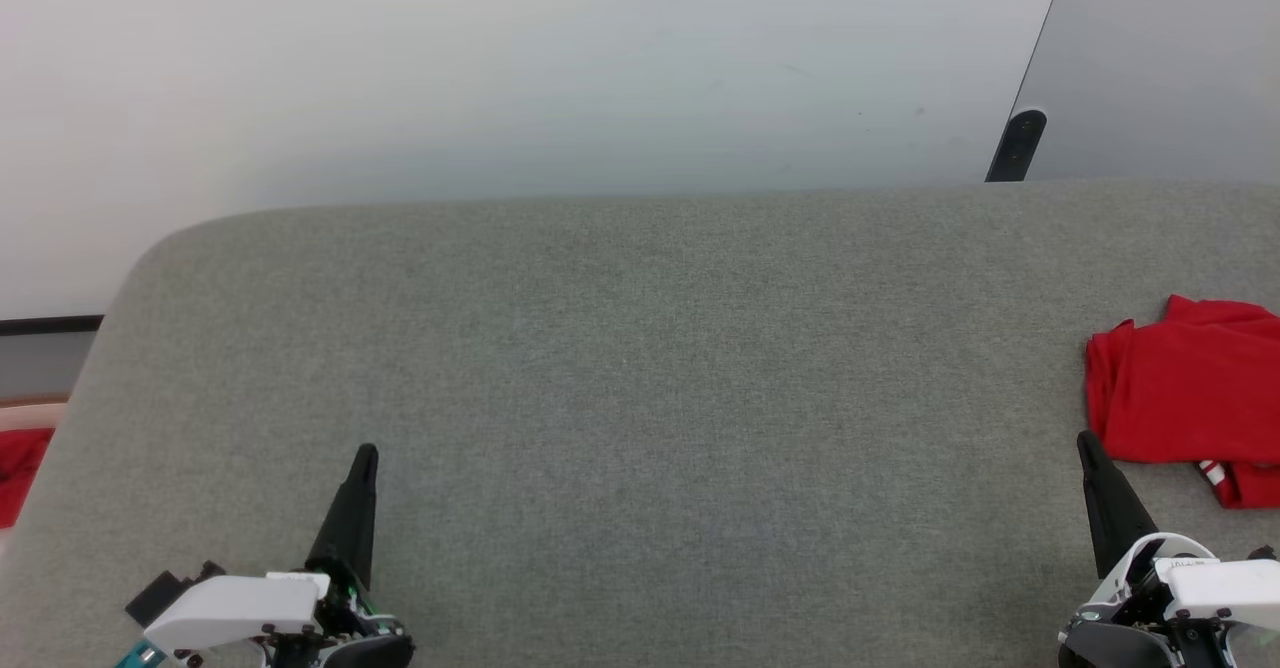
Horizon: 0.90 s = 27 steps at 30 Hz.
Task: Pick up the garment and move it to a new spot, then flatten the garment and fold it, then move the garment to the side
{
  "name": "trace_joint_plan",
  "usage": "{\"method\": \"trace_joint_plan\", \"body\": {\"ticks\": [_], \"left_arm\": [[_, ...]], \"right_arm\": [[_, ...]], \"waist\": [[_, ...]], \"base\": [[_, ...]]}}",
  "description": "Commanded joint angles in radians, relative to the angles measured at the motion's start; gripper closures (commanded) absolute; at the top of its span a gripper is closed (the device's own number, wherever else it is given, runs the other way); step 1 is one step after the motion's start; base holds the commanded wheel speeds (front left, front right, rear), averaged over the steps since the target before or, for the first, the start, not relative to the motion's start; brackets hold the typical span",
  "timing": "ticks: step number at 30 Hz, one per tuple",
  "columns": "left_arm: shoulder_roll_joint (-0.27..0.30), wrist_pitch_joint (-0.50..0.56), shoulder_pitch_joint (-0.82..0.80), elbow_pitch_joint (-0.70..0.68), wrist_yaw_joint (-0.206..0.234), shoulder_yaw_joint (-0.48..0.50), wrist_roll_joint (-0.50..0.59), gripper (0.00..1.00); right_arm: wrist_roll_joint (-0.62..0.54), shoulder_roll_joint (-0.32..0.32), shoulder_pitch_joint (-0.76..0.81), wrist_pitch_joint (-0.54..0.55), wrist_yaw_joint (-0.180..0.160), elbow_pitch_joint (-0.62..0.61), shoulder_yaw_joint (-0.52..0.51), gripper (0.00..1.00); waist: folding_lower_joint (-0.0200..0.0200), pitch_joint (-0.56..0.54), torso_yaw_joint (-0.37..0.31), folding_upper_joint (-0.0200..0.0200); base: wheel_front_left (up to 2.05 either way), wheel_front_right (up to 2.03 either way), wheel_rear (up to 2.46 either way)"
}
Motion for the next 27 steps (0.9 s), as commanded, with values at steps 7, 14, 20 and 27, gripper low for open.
{"method": "trace_joint_plan", "body": {"ticks": [7,14,20,27], "left_arm": [[0.0,0.001,-0.009,0.001,-0.005,0.002,-0.003,1.0],[0.0,0.001,-0.009,0.001,-0.005,0.002,-0.003,1.0],[0.0,0.001,-0.009,0.001,-0.005,0.002,-0.004,1.0],[0.0,0.001,-0.009,0.001,-0.005,0.002,-0.004,1.0]], "right_arm": [[0.004,0.003,-0.003,0.0,-0.001,0.001,0.0,1.0],[0.004,0.003,-0.003,0.0,-0.001,0.001,0.0,1.0],[0.004,0.003,-0.003,0.0,-0.001,0.001,0.0,1.0],[0.004,0.003,-0.003,0.0,-0.001,0.001,0.0,1.0]], "waist": [[0.0,0.0,0.0,-0.0001],[0.0,0.0,0.0,-0.0001],[0.0,0.0,0.0,-0.0001],[0.0,0.0,0.0,-0.0001]], "base": [[0.0,0.0,0.0],[0.0,0.0,0.0],[0.0,0.0,0.0],[0.0,0.0,0.0]]}}
